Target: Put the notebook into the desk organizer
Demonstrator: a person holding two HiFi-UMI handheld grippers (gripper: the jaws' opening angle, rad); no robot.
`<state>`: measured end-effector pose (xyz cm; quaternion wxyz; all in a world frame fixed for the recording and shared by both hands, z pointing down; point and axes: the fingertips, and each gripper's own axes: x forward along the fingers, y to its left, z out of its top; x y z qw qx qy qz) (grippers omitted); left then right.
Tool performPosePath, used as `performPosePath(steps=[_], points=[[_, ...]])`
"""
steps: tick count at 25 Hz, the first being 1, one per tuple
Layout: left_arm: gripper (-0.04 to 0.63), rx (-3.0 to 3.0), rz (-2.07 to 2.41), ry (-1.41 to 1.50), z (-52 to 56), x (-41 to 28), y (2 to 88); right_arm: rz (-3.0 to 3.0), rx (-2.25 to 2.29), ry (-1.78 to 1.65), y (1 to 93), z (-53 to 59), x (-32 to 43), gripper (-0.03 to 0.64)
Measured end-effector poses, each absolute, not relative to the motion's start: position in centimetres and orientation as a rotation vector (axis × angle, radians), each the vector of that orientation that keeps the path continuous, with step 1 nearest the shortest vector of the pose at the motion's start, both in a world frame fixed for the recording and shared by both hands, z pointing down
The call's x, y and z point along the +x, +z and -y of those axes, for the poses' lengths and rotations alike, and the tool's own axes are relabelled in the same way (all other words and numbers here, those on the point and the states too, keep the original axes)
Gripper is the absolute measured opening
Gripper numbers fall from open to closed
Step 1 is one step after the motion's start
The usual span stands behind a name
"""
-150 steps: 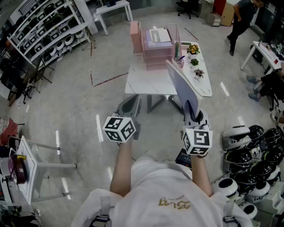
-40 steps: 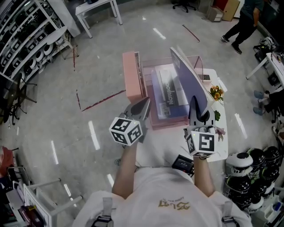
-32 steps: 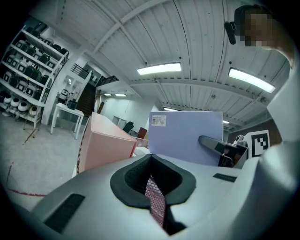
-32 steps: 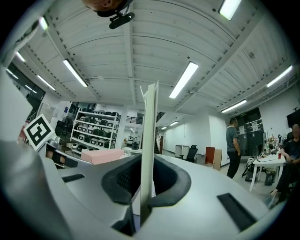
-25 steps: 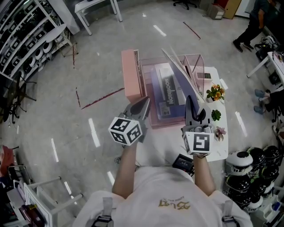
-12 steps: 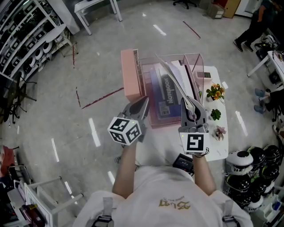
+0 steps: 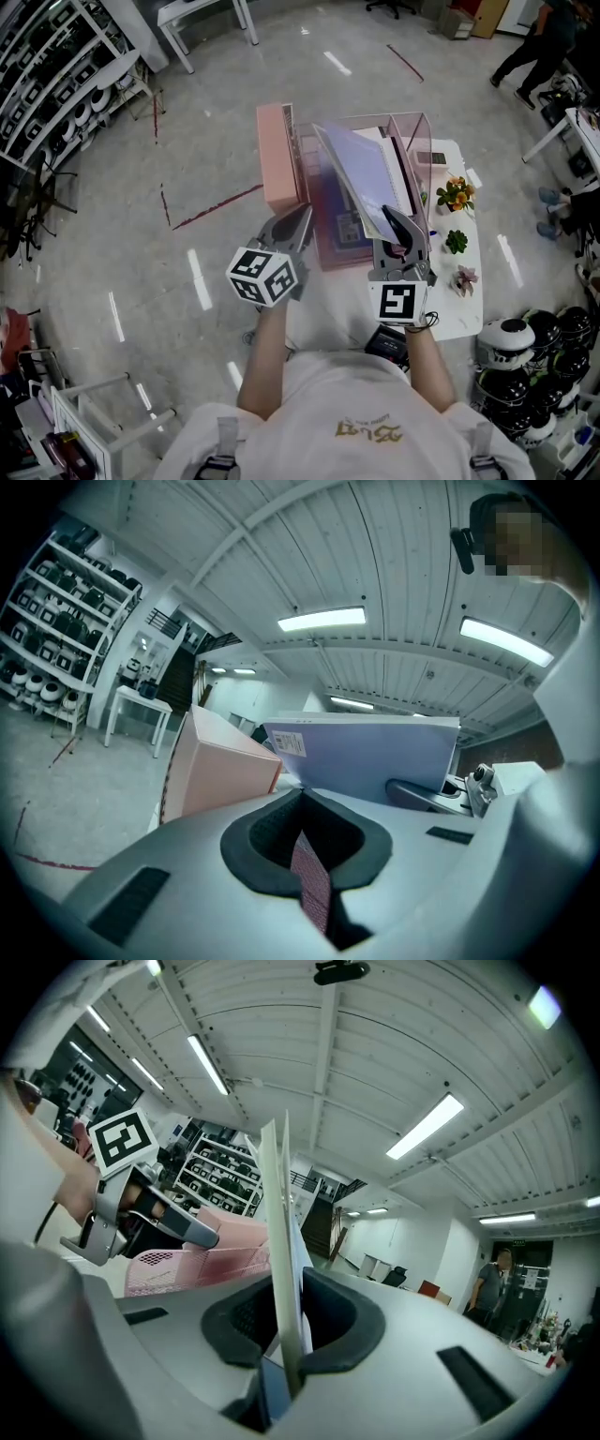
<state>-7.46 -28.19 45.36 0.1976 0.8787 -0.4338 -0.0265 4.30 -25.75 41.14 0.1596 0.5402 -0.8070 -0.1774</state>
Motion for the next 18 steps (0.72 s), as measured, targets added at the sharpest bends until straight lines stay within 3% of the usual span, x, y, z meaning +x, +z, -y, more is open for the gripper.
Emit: performPosePath(steps=[18], points=[[0.015, 2.455, 1.205, -0.079, 28.1, -7.4, 45.5, 2.148, 1.363, -0.592, 44.6, 25.8, 3.3, 0.057]])
